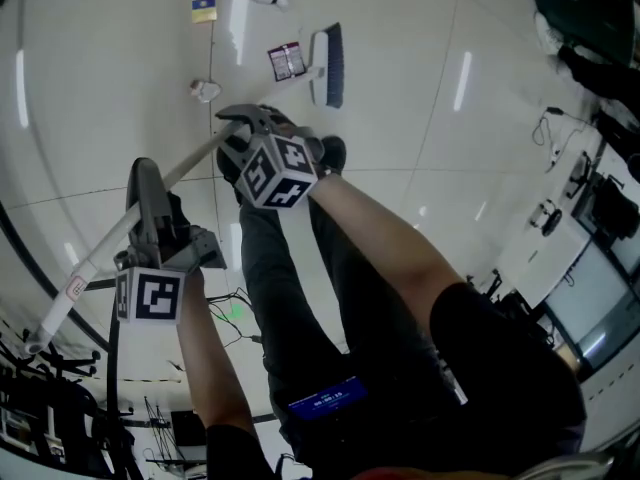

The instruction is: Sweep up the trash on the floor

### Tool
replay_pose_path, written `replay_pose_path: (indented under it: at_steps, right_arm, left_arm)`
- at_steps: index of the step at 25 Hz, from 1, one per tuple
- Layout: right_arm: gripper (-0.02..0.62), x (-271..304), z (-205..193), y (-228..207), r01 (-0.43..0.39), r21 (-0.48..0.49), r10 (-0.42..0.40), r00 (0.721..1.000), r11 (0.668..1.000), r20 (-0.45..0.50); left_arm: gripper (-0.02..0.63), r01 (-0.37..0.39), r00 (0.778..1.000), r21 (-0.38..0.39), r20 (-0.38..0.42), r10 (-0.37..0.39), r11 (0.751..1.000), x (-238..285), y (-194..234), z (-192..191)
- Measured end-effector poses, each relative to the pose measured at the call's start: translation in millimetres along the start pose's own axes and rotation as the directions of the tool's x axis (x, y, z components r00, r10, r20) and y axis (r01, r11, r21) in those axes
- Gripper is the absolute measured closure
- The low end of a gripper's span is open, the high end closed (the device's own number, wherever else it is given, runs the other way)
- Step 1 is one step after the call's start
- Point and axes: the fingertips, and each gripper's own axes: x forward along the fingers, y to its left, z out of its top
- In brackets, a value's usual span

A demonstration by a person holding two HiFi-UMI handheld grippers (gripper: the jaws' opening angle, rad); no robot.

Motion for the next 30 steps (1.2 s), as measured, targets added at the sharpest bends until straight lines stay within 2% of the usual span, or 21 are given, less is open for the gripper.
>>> replay_pose_path:
  at_steps: [9, 13, 17, 20, 25, 30]
  right_arm:
    - [0.465, 1.5, 48.5, 36.6, -0.064, -0.010, 0.065, 0.996, 0.998, 0.058]
    - [0.465, 5.9, 67.9, 45.7, -0.066, 0.003, 0.065, 0.993, 0.998, 0.100]
    - [0.460, 4.1, 77.6, 47.2, -0.070, 0.049, 0.063, 0.988, 0.996, 0.143]
    - [0.460, -3.0, 89.4, 47.0, -0.055, 0.061, 0.044, 0.984, 0.997, 0.172]
    - [0.460, -15.3, 103.1, 50.5, -0.048, 0.068, 0.033, 0.979, 0.997, 0.202]
    - [0.460, -26.2, 103.8, 50.2, -0.055, 0.025, 0.049, 0.977, 0.998, 0.207]
  left_arm:
    - [0.590, -0.060, 0.998, 0.023, 0.019, 0.060, 0.998, -34.9, -3.2, 44.8]
    - [0.589, -0.063, 0.998, 0.067, 0.025, 0.062, 0.996, -41.4, -9.3, 65.5]
    - [0.589, -0.083, 0.996, 0.081, 0.022, 0.082, 0.993, -45.1, -11.1, 72.5]
    - [0.588, -0.060, 0.998, 0.080, 0.019, 0.058, 0.995, -51.0, -18.3, 76.5]
    - [0.584, -0.048, 0.999, 0.144, -0.003, 0.049, 0.988, -55.3, -40.3, 89.0]
    - [0.583, -0.070, 0.998, 0.154, 0.014, 0.068, 0.986, -58.5, -55.3, 87.6]
